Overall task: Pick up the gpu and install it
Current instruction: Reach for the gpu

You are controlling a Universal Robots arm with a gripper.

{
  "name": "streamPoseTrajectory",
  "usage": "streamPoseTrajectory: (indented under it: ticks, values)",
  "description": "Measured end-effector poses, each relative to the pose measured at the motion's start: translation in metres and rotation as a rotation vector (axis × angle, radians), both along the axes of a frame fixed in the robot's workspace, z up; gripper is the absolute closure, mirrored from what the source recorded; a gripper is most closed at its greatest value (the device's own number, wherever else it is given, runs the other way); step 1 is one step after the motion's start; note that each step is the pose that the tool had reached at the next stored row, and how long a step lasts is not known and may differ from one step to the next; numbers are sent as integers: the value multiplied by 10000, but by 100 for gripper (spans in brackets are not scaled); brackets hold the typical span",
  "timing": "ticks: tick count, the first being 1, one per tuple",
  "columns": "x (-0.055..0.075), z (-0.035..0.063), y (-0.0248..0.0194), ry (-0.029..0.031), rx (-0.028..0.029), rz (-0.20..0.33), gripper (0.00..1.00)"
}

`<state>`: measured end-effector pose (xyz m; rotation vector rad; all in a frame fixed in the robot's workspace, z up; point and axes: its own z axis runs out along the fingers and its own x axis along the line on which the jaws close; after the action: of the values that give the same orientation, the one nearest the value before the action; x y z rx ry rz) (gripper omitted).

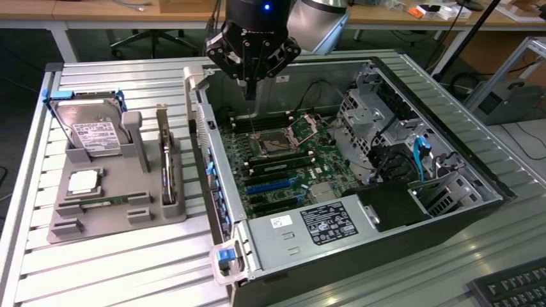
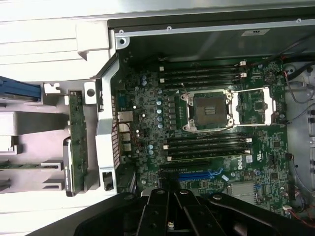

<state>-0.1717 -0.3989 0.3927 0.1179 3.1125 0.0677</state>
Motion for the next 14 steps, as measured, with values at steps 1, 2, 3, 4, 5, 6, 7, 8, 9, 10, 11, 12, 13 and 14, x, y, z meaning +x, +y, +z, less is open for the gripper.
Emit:
streamPoseTrajectory:
  ticks: [1,2,3,4,5,6,7,8,9,10,11,12,13,14]
  values:
    - [-7,0,0,1,-1,0,89]
    - [-12,0,0,0,-1,0,89]
    - [-15,0,0,0,0,0,89]
    - [-23,-1,0,0,-1,0,89]
    - [-27,-1,0,0,0,-1,89]
    - [-31,-1,0,0,0,0,89]
    - [-37,-1,0,0,0,0,89]
    - [-40,-1,0,0,-1,-1,89]
    - [-44,-1,0,0,-1,0,89]
    - [-50,-1,0,0,0,0,89]
    - [-53,-1,0,0,-1,0,89]
    - [-59,-2,0,0,0,0,89]
    - [-66,-2,0,0,0,0,89]
    - [-73,-2,0,0,0,0,89]
